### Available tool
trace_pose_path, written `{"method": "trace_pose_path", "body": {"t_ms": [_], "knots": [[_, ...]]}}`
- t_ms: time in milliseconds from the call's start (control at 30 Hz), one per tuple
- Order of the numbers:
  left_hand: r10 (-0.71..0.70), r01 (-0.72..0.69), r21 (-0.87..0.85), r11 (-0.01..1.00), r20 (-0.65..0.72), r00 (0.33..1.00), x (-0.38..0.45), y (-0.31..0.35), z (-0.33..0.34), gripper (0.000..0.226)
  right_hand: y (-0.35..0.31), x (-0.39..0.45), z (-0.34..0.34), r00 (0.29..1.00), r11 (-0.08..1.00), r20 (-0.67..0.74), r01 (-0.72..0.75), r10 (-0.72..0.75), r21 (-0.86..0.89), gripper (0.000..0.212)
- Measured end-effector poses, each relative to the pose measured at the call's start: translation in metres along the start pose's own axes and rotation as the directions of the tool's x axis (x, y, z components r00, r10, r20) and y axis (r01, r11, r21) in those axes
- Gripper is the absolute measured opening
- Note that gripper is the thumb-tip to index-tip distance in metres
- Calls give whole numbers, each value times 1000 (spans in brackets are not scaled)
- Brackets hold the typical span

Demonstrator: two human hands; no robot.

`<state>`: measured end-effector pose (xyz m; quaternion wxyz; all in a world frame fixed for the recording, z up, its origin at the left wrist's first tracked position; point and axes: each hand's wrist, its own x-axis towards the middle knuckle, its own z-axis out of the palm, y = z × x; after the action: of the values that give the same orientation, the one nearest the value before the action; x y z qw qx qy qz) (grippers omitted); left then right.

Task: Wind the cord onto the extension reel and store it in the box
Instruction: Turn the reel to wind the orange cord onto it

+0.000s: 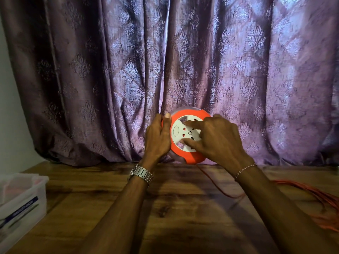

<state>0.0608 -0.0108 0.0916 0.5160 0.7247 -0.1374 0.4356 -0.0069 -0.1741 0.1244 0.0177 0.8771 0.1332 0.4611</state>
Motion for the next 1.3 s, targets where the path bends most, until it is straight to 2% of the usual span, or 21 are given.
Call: {"method": "trace_pose_path", "body": {"t_ms": [133,233,333,500,633,833,967,1067,1200,1300], "knots": [[-2,2,17,1000,1,1000,0,-2,1,42,5,4,-11,988,981,10,154,-156,122,29],[-10,10,7,1000,9,1000,0,-2,1,44,8,5,-15,950,950,138,255,-281,179,42],[-8,8,-12,1000,17,1000,0,-1,1,48,5,4,-14,921,947,235,276,-310,164,51],[1,-1,-8,1000,24,1000,-1,0,1,41,3,3,-13,924,945,197,316,-327,88,49],[-1,1,4,1000,23,1000,0,0,2,39,4,1,-8,949,961,148,270,-277,66,53],[-1,1,-5,1000,12,1000,1,0,2,38,1,-2,-1,997,998,54,45,-48,54,61],[-13,13,-17,1000,5,1000,1,1,2,39,1,0,-1,996,995,-45,-68,72,68,62],[-10,10,-19,1000,-2,1000,0,3,3,37,2,1,-3,999,999,-34,11,-10,50,54],[-13,12,-43,999,-11,1000,1,1,2,39,9,6,-8,975,955,-2,219,-223,201,31],[-16,16,-67,998,-8,1000,3,2,-1,41,13,7,-8,940,930,150,264,-308,254,58]]}}
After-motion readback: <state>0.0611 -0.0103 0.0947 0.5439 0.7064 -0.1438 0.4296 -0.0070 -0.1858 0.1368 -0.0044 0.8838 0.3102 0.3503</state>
